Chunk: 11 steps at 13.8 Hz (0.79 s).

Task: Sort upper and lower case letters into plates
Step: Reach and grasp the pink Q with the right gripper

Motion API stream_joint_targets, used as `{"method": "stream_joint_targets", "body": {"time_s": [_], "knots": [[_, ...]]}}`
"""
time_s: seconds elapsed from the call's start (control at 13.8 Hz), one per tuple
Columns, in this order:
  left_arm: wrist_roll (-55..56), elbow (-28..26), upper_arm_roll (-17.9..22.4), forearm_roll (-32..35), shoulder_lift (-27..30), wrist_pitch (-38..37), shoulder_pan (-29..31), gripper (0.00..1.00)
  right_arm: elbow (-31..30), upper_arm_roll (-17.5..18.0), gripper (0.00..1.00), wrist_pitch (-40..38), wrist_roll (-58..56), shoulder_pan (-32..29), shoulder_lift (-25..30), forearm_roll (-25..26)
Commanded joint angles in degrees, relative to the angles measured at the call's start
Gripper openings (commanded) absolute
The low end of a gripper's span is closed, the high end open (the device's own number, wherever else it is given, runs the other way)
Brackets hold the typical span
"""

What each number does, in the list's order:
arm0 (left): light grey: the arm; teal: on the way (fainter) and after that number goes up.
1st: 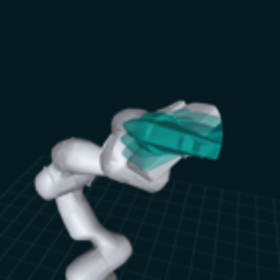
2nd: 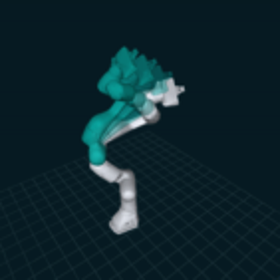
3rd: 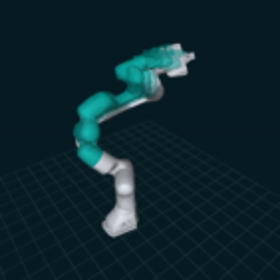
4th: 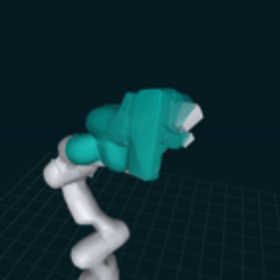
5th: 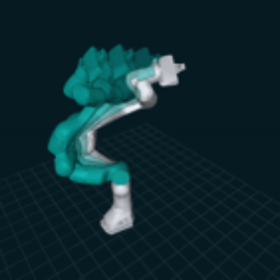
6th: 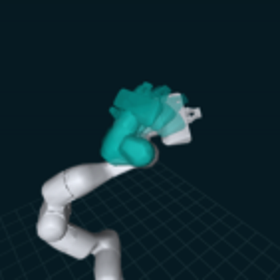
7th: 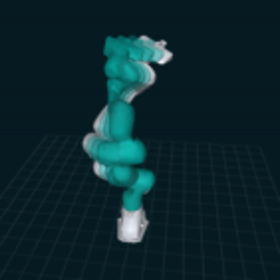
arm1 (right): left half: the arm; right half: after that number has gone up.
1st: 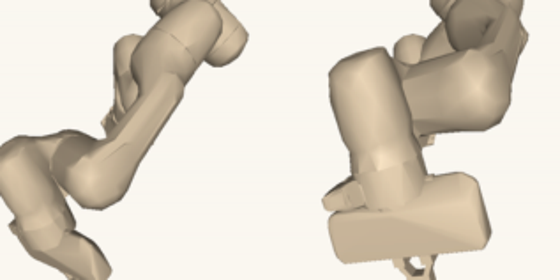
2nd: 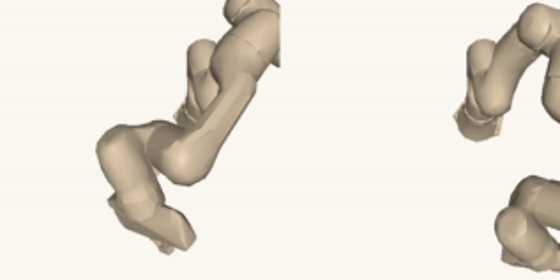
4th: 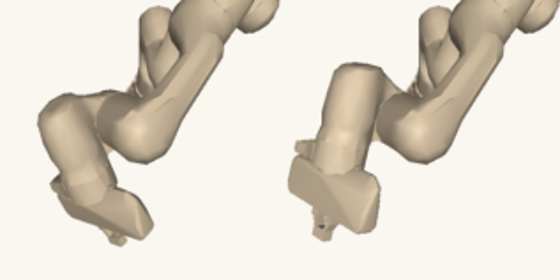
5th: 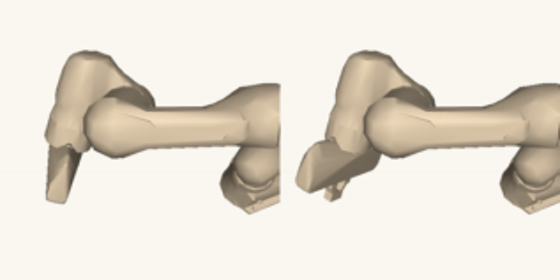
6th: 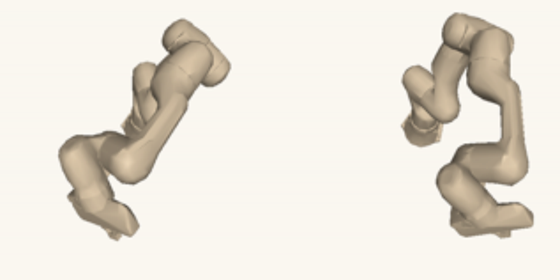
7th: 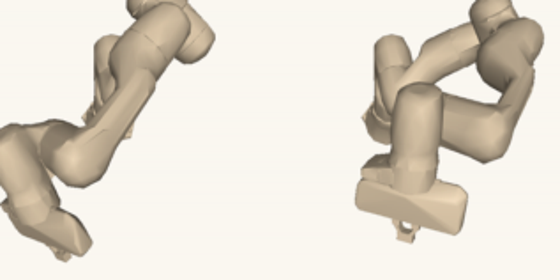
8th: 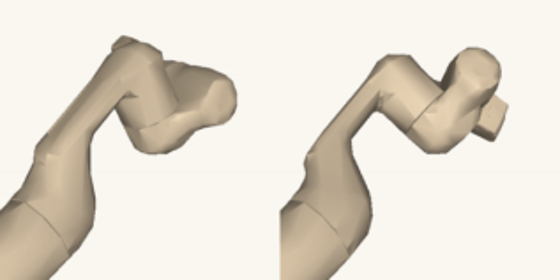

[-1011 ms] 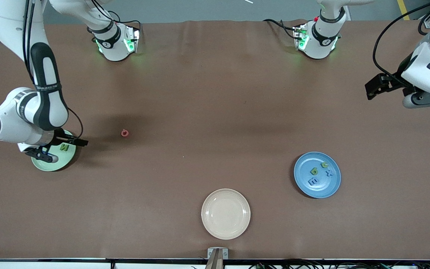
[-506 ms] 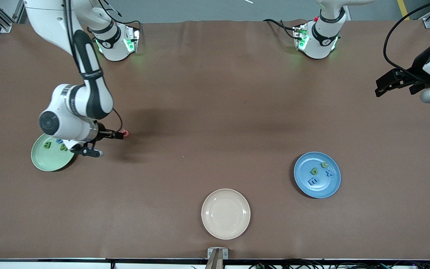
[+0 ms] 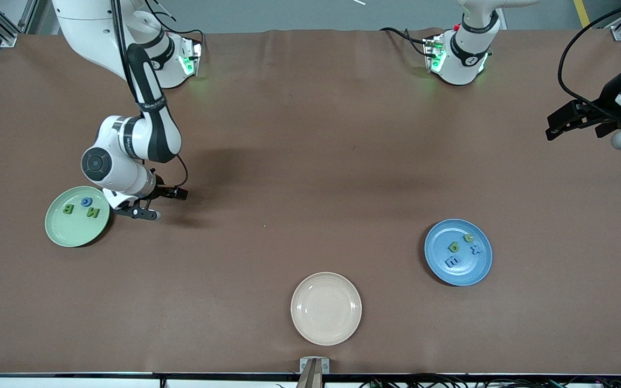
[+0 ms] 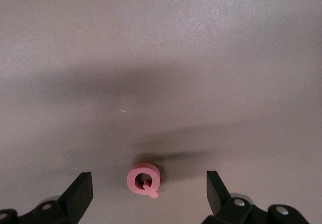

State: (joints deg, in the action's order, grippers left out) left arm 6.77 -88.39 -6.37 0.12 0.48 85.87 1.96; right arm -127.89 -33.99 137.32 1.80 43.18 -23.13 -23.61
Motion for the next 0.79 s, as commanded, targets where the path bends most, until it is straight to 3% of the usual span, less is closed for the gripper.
{"method": "stream_joint_targets", "body": {"time_s": [0.0, 0.51, 0.72], "knots": [[-1.5, -1.53, -0.05, -1.09, 1.54, 0.88, 0.59, 1.0, -1.57, -0.2, 1.0, 2.33, 0.13, 0.77, 0.54, -0.65], [-1.41, -1.44, -0.66, 0.14, 1.54, 1.32, 0.06, 1.0, -2.72, 1.91, 0.99, 4.8, 0.04, 0.85, -1.66, -4.78], [-1.41, -1.44, -1.02, 0.32, 1.89, 1.32, 0.15, 1.0, -3.77, 2.0, 0.81, 5.76, -0.05, 0.85, -1.75, -4.87]]}}
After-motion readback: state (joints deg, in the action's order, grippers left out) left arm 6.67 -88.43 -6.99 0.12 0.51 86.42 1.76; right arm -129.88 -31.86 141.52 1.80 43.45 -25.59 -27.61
